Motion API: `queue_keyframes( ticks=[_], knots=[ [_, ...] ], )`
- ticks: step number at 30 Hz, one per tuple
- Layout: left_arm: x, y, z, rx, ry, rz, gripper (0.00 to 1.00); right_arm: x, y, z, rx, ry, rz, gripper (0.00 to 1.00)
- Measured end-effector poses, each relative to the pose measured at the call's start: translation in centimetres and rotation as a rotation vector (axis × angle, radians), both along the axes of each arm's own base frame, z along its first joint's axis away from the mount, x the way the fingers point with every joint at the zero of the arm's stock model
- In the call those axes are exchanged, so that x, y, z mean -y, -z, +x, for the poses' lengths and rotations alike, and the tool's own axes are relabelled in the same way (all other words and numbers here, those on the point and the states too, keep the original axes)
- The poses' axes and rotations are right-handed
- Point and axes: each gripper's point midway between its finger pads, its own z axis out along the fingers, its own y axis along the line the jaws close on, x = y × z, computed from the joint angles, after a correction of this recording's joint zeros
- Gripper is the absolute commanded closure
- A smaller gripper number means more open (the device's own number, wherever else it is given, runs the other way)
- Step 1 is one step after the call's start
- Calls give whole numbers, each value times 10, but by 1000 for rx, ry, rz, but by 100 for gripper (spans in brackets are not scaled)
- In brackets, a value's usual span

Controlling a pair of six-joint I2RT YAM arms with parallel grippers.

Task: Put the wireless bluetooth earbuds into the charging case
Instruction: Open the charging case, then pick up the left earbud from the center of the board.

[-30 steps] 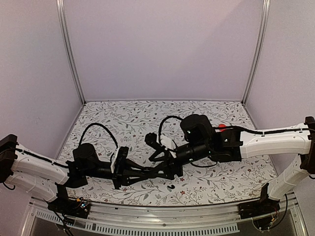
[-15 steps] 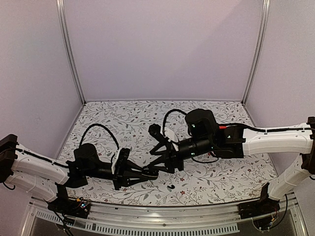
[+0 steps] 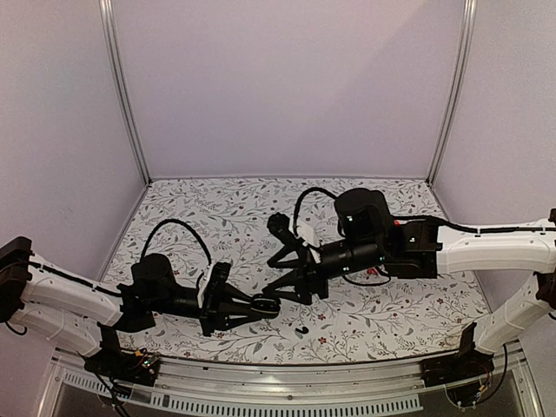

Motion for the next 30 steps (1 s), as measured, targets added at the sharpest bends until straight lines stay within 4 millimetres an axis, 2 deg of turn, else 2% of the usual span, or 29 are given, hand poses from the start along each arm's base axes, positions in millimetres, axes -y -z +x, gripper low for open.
queue_keyframes(
  ticks=[4,9,14,17,30],
  knots=[
    [0,0,0,-5,0,1,100,3,-11,-3,11,-11,24,27],
    [0,0,0,-7,0,0,100,0,-3,-15,29,-37,-8,25],
    [1,-3,1,-4,1,-7,100,-8,14,-20,50,-44,-58,30],
    [1,-3,1,-3,2,-7,100,-8,23,-17,57,-29,-92,39],
    [1,-3,1,-5,2,-6,100,-11,22,-7,80,15,-105,49]
  ],
)
